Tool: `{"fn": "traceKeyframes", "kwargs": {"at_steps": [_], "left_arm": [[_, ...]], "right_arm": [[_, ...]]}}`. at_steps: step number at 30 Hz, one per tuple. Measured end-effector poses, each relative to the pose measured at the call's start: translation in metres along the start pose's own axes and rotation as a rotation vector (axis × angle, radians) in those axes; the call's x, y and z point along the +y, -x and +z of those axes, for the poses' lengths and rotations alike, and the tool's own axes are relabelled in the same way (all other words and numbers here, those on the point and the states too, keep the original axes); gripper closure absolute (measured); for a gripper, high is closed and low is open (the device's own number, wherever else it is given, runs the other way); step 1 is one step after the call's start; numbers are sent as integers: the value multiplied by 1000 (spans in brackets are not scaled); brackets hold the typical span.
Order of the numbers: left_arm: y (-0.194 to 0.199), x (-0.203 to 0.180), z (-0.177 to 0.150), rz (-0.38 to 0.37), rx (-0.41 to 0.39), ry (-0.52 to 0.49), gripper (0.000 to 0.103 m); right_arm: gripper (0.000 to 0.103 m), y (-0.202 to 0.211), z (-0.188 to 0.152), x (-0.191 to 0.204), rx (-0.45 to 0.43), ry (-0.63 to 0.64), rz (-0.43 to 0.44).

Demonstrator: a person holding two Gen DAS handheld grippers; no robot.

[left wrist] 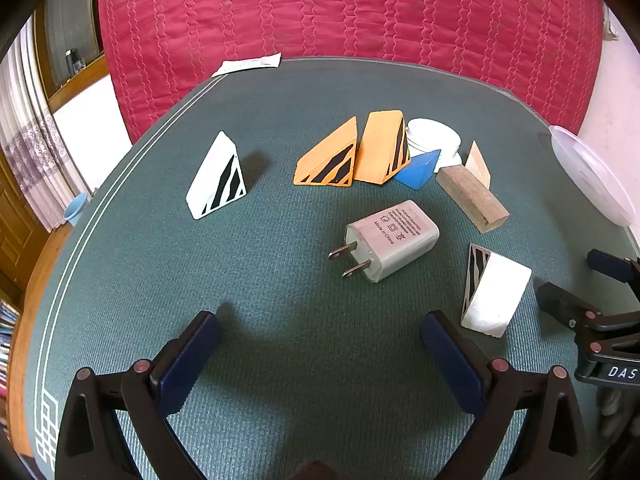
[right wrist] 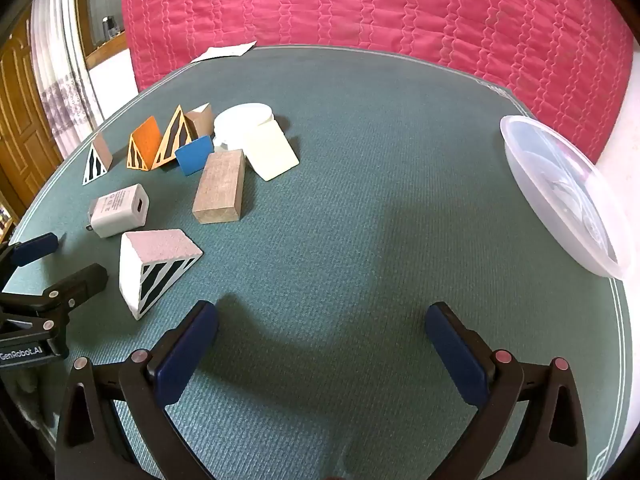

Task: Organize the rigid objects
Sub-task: 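Grasp the pink-faced white block with the right gripper while the left grasps the white charger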

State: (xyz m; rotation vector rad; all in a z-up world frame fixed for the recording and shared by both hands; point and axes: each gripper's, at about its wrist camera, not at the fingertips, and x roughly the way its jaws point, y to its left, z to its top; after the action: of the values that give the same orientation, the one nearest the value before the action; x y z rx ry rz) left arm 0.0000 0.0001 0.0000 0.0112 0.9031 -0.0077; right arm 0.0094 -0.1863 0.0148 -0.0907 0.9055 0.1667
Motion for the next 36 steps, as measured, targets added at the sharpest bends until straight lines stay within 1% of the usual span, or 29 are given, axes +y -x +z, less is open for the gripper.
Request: {"fn": "traceKeyframes", "kwargs": {"at_steps": [4,6,8,9,11,13,15,18,20,22,24,28,30,33,36], "left_arm": [[0,0,0,2,0,-2,0],[0,0,0,2,2,-2,0],[0,0,0,1,5,-4,0],[0,0,0,0,7,-5,0],[1,0,-1,-3,5,-9,0],[2,0,-2,-21,8,-21,0],[1,5,-2,-34,16,-36,0],[1,5,-1,-33,23,-57,0],[3,7,-2,-16,18,-56,0],[6,10,-2,7,4,-56,0],[10,15,-1,29,-14,-50,0],[21,31,1,43,-52,-10,0],[24,38,3,52,-63,5,0],[26,48,6,63,-68,29,0],[25,56,7,68,-65,50,0]], "right_arm": [[0,2,-1,-7,4,15,10],[0,-3,3,-12,25,18,21],[0,-3,3,-12,23,27,14],[0,-2,1,-5,17,30,1],[0,-1,-1,-2,11,28,7],[0,1,-3,-6,5,25,21],[0,5,-7,-7,-6,27,54],[3,11,-9,-4,-14,11,126],[7,15,-11,4,-15,17,180],[9,19,-12,17,-16,49,231],[9,21,-11,28,-17,83,248],[20,16,-6,43,14,111,296],[22,14,-2,50,18,116,305],[25,11,4,56,24,118,320],[27,9,6,66,21,128,313]]}}
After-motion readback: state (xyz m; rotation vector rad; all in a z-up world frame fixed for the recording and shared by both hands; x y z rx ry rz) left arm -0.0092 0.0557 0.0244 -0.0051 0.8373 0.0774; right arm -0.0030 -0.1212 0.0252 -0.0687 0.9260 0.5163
